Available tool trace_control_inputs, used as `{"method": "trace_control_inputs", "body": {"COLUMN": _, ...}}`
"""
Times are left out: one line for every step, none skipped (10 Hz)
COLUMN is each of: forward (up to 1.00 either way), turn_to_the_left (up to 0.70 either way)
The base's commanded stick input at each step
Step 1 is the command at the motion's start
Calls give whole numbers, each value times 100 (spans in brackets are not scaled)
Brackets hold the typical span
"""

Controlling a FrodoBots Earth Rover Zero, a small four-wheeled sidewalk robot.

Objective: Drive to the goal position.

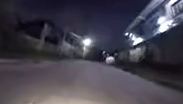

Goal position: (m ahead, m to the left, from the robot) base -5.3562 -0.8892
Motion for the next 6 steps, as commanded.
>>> {"method": "trace_control_inputs", "body": {"forward": 100, "turn_to_the_left": 0}}
{"method": "trace_control_inputs", "body": {"forward": 100, "turn_to_the_left": 0}}
{"method": "trace_control_inputs", "body": {"forward": 100, "turn_to_the_left": 0}}
{"method": "trace_control_inputs", "body": {"forward": 100, "turn_to_the_left": 0}}
{"method": "trace_control_inputs", "body": {"forward": 100, "turn_to_the_left": 0}}
{"method": "trace_control_inputs", "body": {"forward": 100, "turn_to_the_left": 0}}
